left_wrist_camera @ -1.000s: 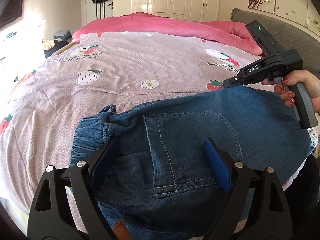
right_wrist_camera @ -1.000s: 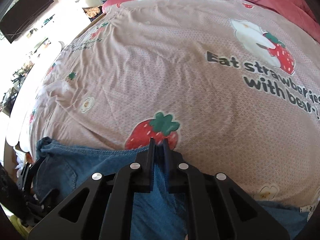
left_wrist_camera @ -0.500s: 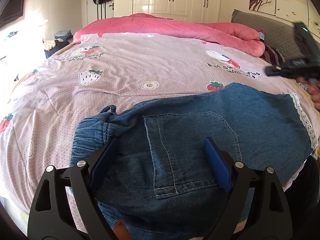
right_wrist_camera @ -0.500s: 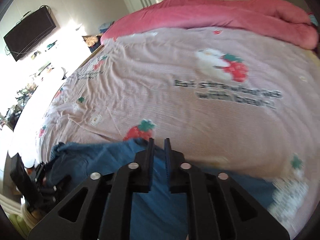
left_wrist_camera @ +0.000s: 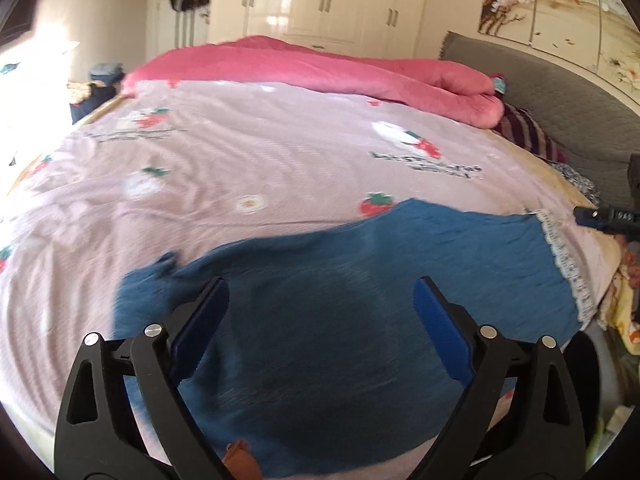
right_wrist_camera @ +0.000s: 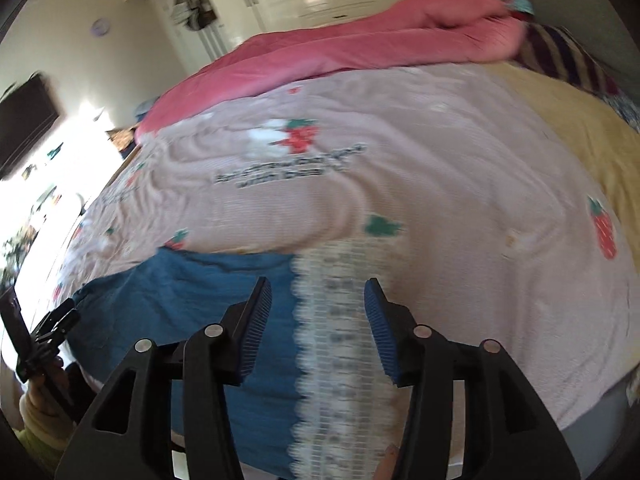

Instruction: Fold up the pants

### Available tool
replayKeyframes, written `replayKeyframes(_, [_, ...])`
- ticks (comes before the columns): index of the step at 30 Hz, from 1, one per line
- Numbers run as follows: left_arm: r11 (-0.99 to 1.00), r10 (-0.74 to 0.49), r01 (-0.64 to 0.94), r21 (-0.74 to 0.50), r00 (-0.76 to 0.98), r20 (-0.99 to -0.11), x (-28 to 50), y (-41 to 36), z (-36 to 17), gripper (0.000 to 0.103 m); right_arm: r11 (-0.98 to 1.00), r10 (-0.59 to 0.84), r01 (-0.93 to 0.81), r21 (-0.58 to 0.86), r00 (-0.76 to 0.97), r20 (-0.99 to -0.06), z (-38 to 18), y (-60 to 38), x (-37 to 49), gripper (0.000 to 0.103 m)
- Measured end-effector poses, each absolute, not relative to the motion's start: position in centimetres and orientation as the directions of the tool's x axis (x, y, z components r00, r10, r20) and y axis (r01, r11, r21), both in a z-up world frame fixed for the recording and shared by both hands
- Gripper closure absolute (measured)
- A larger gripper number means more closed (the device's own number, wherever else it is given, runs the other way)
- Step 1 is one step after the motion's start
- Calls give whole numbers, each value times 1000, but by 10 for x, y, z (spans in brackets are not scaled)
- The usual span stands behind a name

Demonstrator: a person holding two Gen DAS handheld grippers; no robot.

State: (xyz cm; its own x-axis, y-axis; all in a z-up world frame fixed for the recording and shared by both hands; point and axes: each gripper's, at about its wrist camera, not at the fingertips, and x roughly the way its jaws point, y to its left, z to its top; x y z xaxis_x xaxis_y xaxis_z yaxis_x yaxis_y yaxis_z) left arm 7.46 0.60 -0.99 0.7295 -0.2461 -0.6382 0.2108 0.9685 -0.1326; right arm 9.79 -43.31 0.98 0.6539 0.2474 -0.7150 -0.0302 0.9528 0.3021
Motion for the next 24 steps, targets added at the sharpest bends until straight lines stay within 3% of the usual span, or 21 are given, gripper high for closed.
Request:
replayKeyframes(4, [948, -311, 271, -168, 664, -680, 117, -29, -11, 16, 940, 270, -23, 342, 663, -698, 5, -444, 106, 46])
replayKeyframes(12, [942, -305, 294, -160, 559, -771, 193, -84, -33, 16, 908, 352, -31, 418, 597, -721, -20, -448, 150, 46])
replayKeyframes(13, [940, -316, 292, -178, 539, -781, 200, -87, -38, 20, 904, 362, -35, 425, 591, -721, -22, -447, 153, 46])
replayKeyframes(14, [938, -325, 286, -196, 526, -786, 204, -88, -42, 26, 902, 373, -42, 430, 579, -725, -25, -445, 157, 52])
replayKeyframes(15, [937, -328, 281, -205, 517, -790, 207, -89, -44, 42, 903, 377, -48, 427, 567, -733, -29, -441, 160, 63])
replayKeyframes(16, [938, -325, 279, -205, 503, -801, 210, -92, -48, 58, 906, 375, -55, 419, 562, -737, -30, -439, 161, 90])
replayKeyframes(17, [939, -319, 279, -201, 492, -810, 213, -95, -53, 67, 904, 386, -70, 422, 558, -734, -31, -437, 162, 98])
replayKeyframes(18, [937, -322, 283, -202, 483, -814, 215, -97, -55, 79, 899, 399, -85, 430, 565, -722, -30, -434, 160, 98])
replayKeyframes(20, [936, -320, 293, -194, 485, -814, 216, -101, -59, 88, 904, 385, -89, 417, 592, -708, -25, -434, 158, 98])
replayKeyframes(24, [941, -297, 301, -154, 516, -804, 218, -109, -57, 90, 923, 332, -57, 380, 618, -713, -29, -443, 162, 98])
